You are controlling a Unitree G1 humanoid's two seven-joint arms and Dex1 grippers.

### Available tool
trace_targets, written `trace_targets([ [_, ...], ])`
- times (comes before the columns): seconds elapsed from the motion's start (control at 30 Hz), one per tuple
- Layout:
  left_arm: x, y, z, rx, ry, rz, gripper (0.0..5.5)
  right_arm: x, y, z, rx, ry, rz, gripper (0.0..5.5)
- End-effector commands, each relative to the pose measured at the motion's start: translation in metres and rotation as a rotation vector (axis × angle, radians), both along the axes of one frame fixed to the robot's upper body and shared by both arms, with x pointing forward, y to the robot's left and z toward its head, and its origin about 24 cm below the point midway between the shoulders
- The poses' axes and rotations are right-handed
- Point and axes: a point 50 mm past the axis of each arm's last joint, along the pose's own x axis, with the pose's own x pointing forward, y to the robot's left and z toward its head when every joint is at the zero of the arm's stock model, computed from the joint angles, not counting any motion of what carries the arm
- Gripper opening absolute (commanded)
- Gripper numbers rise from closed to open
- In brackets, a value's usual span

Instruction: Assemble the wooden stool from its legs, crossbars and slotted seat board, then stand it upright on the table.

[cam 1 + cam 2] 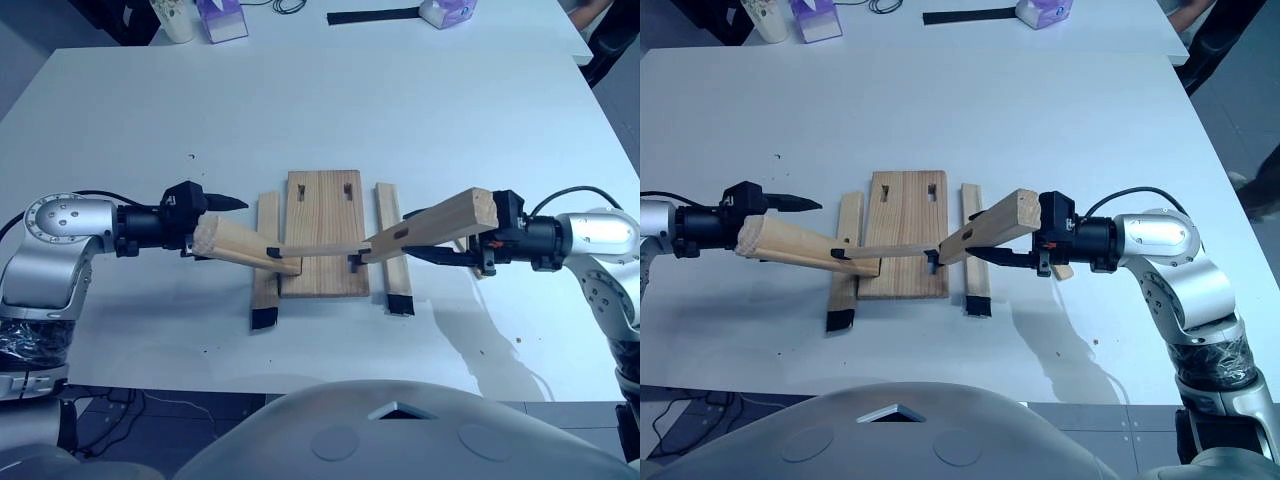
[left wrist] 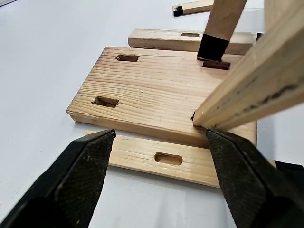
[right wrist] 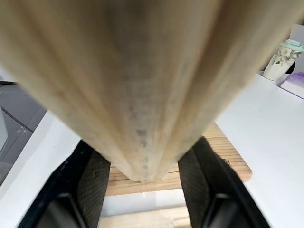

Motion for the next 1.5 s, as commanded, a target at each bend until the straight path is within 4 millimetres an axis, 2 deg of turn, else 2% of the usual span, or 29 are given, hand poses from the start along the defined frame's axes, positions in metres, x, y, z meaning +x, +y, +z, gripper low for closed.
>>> trace_targets([
  [0.03, 0.003, 0.003, 0.004, 0.037, -0.002, -0.011, 3.55, -0.006, -0.002, -0.013, -0.045, 0.069, 0.010, 2.01],
  [0.4, 0.002, 0.002, 0.001, 0.038, 0.003, -0.012, 3.55, 0.006, 0.005, 0.014, 0.018, -0.043, -0.007, 2.01],
  [0.87, 0.007, 0.001, 0.003, 0.042, -0.002, -0.030, 3.55, -0.005, 0.015, -0.005, 0.014, 0.025, 0.026, 2.01],
  [1.1, 0.008, 0.000, 0.004, 0.042, -0.004, -0.037, 3.55, -0.008, 0.006, -0.017, -0.046, 0.076, 0.034, 2.01],
  [1.33, 0.001, -0.001, 0.001, 0.036, 0.002, -0.035, 3.55, -0.006, -0.003, -0.012, -0.084, 0.079, 0.053, 2.01],
  [1.5, -0.007, -0.004, -0.004, 0.029, 0.017, -0.041, 3.55, -0.006, 0.000, -0.009, -0.124, 0.076, 0.108, 2.01],
])
